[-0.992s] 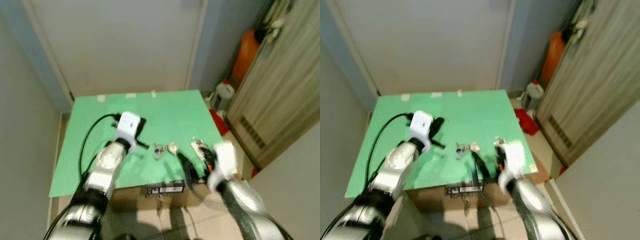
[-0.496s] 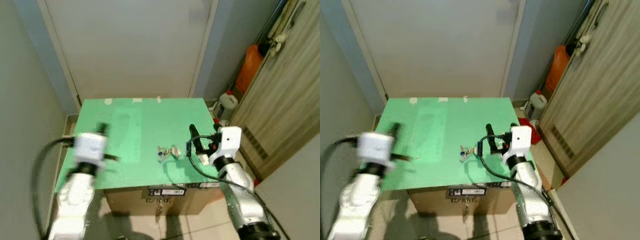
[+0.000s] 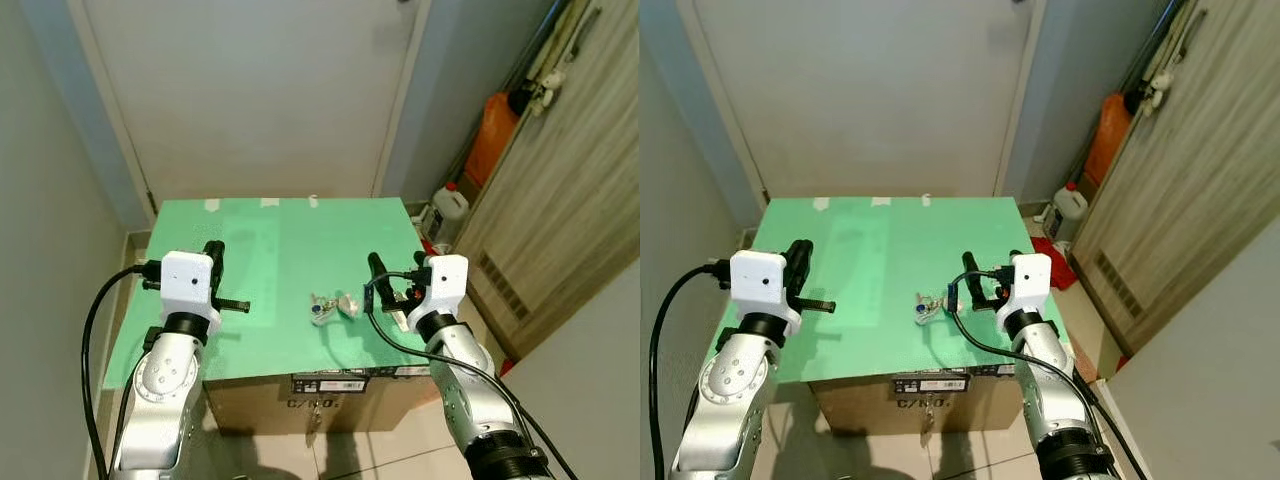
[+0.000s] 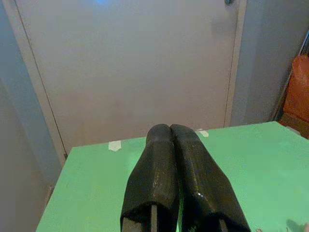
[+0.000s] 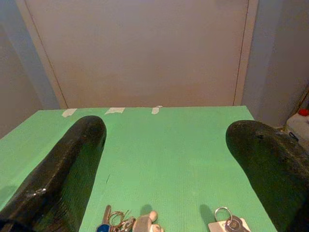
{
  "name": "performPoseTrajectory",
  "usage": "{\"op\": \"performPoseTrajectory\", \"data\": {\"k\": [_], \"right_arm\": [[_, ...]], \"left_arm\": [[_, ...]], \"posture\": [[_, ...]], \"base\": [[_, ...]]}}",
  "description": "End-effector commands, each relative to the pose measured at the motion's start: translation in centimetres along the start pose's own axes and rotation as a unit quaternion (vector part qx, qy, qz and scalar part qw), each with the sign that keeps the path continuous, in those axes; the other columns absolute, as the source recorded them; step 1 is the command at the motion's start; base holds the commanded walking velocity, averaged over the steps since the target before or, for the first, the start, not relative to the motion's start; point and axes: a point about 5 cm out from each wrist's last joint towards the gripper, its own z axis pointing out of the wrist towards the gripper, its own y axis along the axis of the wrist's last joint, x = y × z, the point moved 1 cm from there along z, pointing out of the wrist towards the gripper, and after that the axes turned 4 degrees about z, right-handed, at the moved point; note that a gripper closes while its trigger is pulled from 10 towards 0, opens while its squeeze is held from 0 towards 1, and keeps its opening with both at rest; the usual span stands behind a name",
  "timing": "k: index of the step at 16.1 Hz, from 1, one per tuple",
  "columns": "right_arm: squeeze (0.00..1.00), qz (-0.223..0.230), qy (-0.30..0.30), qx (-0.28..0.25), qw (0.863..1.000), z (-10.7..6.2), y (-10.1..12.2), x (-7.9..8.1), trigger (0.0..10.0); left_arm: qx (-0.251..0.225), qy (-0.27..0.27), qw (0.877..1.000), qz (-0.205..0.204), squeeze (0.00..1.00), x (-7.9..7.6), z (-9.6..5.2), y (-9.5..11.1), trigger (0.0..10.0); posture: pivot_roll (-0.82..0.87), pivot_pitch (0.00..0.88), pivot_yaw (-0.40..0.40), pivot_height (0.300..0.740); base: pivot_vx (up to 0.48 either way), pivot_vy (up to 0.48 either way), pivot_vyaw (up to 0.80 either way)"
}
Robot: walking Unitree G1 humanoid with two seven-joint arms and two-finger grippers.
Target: Hang keys on a hook
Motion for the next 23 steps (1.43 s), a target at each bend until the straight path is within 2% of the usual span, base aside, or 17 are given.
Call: {"op": "performPoseTrajectory", "data": {"k": [1,8,11,12,15,16,18,23], "right_arm": [[0.00,0.006,0.000,0.000,1.000,-0.1,-0.2,-0.1,10.0],[0.00,0.003,0.016,0.012,1.000,-0.3,-0.7,0.1,10.0],[0.00,-0.003,0.024,0.020,1.000,-0.4,-1.0,0.2,10.0],[0.00,-0.004,0.024,0.021,0.999,-0.4,-1.0,0.2,10.0],[0.00,-0.004,0.027,0.023,0.999,-0.5,-1.0,0.1,10.0],[0.00,-0.007,0.026,0.026,0.999,-0.6,-1.1,0.0,10.0],[0.00,-0.007,0.024,0.026,0.999,-0.7,-1.1,-0.1,10.0],[0.00,-0.005,0.023,0.030,0.999,-1.2,-1.3,-0.3,10.0]], "left_arm": [[-0.009,-0.013,1.000,0.007,0.00,-0.3,0.4,0.8,10.0],[0.002,-0.036,0.999,0.029,0.00,-1.1,0.6,0.7,10.0],[0.029,-0.035,0.998,0.047,0.00,-1.2,0.4,-0.2,10.0],[0.031,-0.024,0.999,0.029,1.00,-1.0,0.4,-0.4,10.0],[0.057,-0.012,0.998,0.032,1.00,-0.3,0.7,-1.3,10.0],[0.060,0.013,0.996,0.063,1.00,0.6,1.1,-1.3,10.0],[0.061,0.020,0.996,0.066,1.00,1.0,1.4,-1.2,10.0],[0.107,0.042,0.993,0.018,1.00,1.5,1.4,-2.8,10.0]], "posture": [[0.05,0.000,-0.019,0.740],[0.04,0.000,-0.018,0.740],[0.05,0.000,-0.025,0.740],[0.05,0.000,-0.026,0.740],[0.05,0.000,-0.029,0.740],[0.04,0.000,-0.025,0.740],[0.04,0.000,-0.024,0.740],[0.02,0.000,-0.025,0.740]], "base": [[0.247,-0.409,0.00],[0.191,-0.403,0.00],[0.000,-0.141,0.00],[0.000,0.000,0.00],[0.000,0.000,0.00],[0.000,0.000,0.00],[0.000,0.000,0.00],[0.000,0.000,0.00]]}}
